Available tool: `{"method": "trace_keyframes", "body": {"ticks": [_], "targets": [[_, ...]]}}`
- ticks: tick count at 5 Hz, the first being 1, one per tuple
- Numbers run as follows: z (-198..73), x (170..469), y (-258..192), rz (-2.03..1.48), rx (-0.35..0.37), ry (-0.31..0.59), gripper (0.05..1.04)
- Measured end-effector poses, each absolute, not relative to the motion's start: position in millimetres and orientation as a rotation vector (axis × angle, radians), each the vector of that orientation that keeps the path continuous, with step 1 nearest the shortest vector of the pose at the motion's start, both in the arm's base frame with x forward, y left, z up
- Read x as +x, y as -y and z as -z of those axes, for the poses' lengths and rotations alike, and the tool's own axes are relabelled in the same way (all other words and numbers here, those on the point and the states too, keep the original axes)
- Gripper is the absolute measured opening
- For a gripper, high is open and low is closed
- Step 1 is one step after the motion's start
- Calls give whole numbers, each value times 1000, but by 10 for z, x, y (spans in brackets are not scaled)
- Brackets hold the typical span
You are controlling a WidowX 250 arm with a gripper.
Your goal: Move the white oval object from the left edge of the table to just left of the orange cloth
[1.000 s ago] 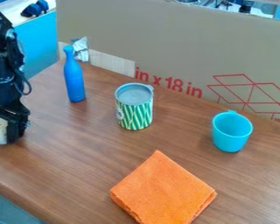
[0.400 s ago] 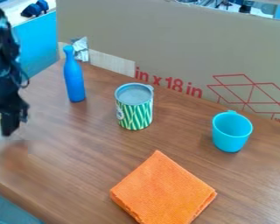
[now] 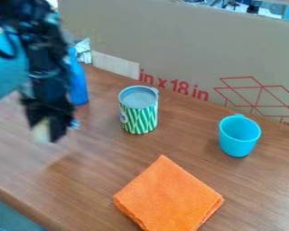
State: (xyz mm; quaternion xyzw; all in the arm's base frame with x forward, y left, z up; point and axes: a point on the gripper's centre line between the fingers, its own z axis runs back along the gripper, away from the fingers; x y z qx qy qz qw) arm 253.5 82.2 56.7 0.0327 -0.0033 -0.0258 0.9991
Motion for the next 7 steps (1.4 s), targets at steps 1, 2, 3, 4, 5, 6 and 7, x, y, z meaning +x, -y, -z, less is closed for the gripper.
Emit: {"method": "trace_keyframes", "body": {"ticks": [1,2,3,4,5,6,7], "targets": [[-336,2521,-343,153,23,-119,608],[-309,2533,-133,203,11,-101,608],[-303,2510,-102,210,2,-86,608],[-316,2490,-104,218,0,-87,690],[-354,2464,-194,180,-30,-63,965],[-488,2497,-222,185,-34,-8,1008],[-636,2490,-163,214,-22,17,1003]]}}
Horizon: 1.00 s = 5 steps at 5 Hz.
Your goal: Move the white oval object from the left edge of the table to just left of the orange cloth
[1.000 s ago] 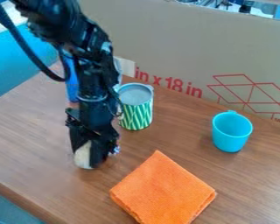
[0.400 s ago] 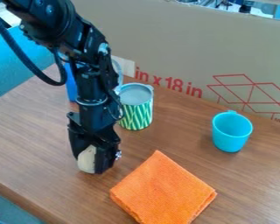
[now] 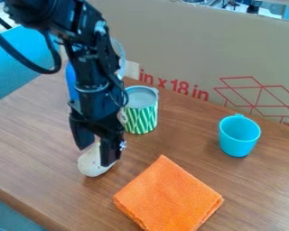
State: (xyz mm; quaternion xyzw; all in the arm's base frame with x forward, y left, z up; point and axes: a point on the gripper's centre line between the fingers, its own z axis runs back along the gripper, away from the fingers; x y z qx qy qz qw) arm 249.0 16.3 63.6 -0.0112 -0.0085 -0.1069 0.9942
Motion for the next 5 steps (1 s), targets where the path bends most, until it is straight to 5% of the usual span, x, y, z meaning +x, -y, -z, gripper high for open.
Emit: {"method": "trace_keyframes", "body": {"ticks": [5], "targets": [[-932,2262,-1014,29,75,-30,1001]]}}
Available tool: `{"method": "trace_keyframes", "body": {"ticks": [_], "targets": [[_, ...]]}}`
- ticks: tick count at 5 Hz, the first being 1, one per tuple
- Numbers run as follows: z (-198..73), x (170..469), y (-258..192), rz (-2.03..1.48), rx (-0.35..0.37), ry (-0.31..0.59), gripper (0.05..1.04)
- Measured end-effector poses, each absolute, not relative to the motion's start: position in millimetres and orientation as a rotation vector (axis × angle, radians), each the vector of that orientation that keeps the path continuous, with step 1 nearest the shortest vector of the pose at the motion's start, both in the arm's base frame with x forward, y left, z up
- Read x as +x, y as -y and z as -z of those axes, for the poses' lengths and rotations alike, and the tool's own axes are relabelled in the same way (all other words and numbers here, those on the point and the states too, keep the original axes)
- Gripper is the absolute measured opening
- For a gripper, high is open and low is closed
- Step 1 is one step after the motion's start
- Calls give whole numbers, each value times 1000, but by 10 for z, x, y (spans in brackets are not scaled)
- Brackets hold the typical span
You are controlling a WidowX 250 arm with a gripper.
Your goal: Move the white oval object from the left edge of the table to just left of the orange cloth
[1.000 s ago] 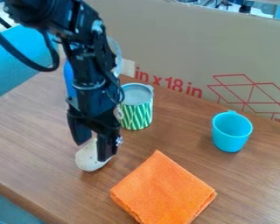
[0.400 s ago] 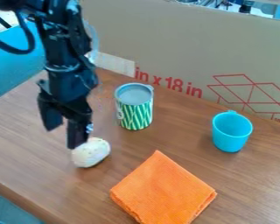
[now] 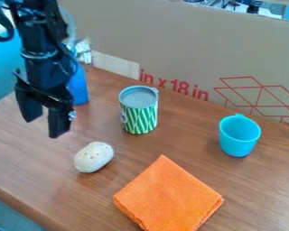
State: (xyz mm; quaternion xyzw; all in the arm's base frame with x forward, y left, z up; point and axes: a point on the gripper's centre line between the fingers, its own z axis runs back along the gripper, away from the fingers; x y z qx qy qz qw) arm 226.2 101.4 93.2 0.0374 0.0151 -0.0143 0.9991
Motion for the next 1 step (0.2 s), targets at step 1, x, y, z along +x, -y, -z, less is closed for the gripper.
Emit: {"method": "trace_keyframes", "body": {"ticks": [1], "targets": [[-909,2306,-1115,7,44,-14,1001]]}}
